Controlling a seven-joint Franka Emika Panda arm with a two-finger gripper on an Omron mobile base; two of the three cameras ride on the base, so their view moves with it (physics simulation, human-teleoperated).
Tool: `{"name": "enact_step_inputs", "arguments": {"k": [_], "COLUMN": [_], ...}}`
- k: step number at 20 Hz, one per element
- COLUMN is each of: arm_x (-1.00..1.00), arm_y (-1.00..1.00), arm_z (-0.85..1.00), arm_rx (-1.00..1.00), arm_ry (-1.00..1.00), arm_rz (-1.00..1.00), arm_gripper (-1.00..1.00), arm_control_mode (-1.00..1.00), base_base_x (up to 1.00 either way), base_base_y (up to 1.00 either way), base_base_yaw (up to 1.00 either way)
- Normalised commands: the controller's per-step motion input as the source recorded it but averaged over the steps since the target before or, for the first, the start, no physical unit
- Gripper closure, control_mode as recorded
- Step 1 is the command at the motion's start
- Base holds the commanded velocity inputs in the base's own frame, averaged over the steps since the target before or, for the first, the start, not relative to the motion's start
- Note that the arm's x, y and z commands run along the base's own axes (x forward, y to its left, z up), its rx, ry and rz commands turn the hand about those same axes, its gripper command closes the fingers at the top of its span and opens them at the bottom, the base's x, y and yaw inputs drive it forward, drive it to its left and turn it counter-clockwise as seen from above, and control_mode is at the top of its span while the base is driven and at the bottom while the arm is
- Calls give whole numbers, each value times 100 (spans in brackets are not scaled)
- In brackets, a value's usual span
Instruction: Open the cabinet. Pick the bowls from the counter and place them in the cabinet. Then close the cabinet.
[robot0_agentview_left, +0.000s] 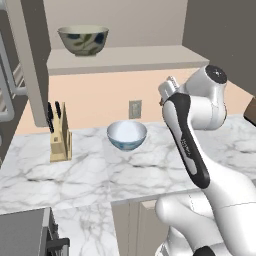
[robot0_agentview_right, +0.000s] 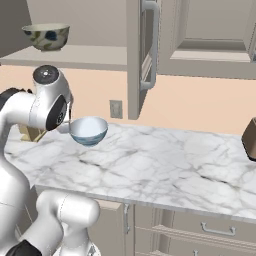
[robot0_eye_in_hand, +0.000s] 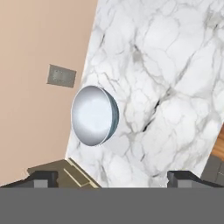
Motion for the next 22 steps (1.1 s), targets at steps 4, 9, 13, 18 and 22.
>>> {"name": "enact_step_inputs", "arguments": {"k": [4,9,13,18,22], "arm_x": [0,3,19,29,44], "arm_y": [-4,-1,-1,0,0], "arm_z": [-46,-41,-43,-48,-36], "arm_rx": [0,0,0,0,0], "arm_ry": [15,14,5,0,0], "arm_rz": [3,5,13,17,16], "arm_gripper": [-100,-100,-100,-100,-100], "arm_control_mode": [-100,-100,-100,-100,-100], "base_base_x": [0,0,0,0,0], "base_base_y": [0,0,0,0,0], "base_base_yaw": [0,0,0,0,0]}}
